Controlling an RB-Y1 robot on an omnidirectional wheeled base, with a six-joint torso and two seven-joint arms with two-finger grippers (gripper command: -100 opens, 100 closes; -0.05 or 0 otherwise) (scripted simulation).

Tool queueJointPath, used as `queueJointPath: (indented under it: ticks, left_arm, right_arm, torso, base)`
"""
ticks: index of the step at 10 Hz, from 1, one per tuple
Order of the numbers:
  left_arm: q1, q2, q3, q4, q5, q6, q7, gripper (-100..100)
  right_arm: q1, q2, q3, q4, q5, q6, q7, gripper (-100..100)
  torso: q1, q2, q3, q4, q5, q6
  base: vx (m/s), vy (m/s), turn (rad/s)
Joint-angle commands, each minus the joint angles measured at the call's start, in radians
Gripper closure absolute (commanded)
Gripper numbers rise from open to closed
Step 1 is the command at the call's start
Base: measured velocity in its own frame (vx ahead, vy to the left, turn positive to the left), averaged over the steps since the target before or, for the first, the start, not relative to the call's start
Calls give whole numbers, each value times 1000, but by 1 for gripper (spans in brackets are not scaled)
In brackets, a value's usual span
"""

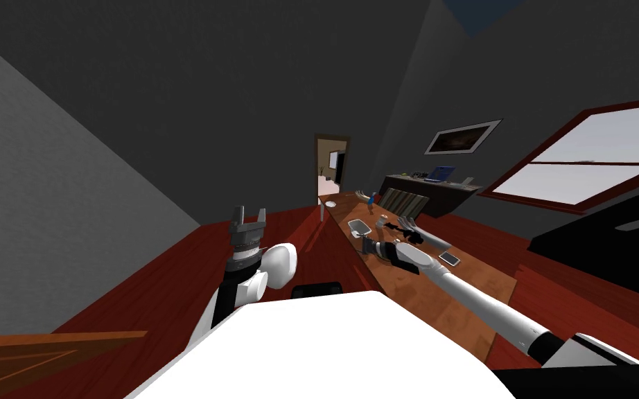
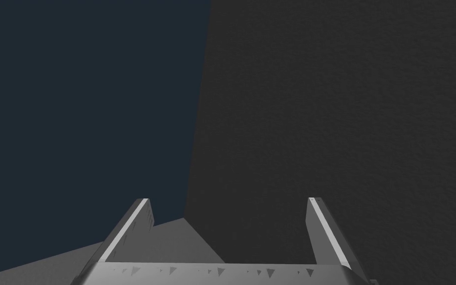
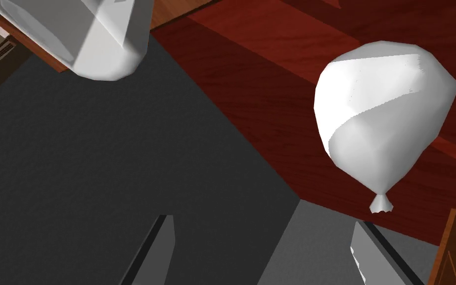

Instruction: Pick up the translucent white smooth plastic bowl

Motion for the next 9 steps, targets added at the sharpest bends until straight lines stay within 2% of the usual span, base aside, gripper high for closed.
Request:
queueJointPath:
  ticks: [1,4,5,9]
  left_arm:
    - [0,0,0,0,0,0,0,0]
    - [0,0,0,0,0,0,0,0]
    - [0,0,0,0,0,0,0,0]
    - [0,0,0,0,0,0,0,0]
  right_arm:
    - [-20,-2,6,36,36,-11,20,-100]
    - [-93,-43,24,124,140,-48,60,-100]
    - [-93,-43,24,126,149,-48,60,-100]
    - [-181,-74,44,233,278,-99,107,-100]
  torso:
    - [0,0,0,0,0,0]
    - [0,-1,0,0,0,0]
    - [0,-1,-1,0,0,0]
    - [0,-2,-1,0,0,0]
  base:
    - [20,12,11]
    - [32,17,33]
    - [35,5,9]
    - [44,11,44]
